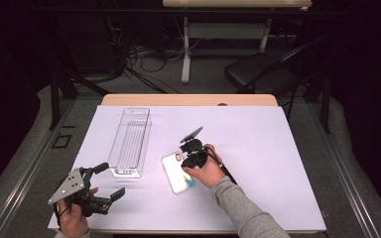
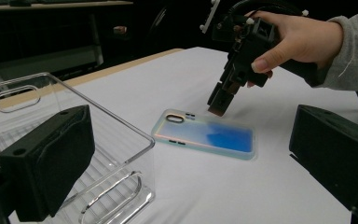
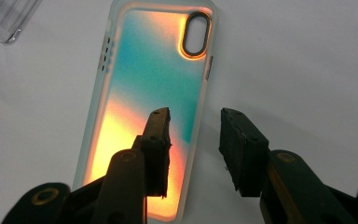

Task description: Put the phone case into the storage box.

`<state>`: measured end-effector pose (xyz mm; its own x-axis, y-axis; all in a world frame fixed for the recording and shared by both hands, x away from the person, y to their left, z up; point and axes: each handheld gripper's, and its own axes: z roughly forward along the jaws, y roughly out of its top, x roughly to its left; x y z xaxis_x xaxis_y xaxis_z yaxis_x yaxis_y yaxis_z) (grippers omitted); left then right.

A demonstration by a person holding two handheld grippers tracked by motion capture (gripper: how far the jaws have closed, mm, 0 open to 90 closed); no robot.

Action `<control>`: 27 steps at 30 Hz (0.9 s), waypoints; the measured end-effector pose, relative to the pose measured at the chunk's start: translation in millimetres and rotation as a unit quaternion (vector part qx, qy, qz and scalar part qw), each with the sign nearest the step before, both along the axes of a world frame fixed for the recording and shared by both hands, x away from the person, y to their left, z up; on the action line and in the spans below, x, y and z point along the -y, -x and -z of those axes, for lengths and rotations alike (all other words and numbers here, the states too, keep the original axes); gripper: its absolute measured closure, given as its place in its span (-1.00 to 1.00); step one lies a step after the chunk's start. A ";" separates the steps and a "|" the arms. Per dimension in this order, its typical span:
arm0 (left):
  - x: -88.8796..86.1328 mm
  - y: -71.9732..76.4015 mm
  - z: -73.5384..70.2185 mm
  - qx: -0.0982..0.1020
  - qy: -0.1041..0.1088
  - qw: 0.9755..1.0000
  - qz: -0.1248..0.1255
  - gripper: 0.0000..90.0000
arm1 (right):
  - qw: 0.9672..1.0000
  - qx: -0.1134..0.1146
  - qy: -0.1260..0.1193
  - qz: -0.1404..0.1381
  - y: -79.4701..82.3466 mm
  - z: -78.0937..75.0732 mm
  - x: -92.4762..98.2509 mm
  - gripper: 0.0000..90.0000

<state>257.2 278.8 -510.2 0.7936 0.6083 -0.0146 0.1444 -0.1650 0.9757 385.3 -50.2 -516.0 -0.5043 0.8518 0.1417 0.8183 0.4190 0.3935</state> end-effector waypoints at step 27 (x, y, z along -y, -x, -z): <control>-0.1 -0.4 0.3 -0.002 -0.001 1.000 0.000 -0.99 | 1.000 -0.009 0.006 0.012 1.5 13.5 -2.5 0.63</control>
<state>257.6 278.8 -510.6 0.7936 0.6082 -0.0161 0.1474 -0.1665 0.9750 383.8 -47.7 -529.5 -0.4808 0.8657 0.1396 0.8350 0.4034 0.3743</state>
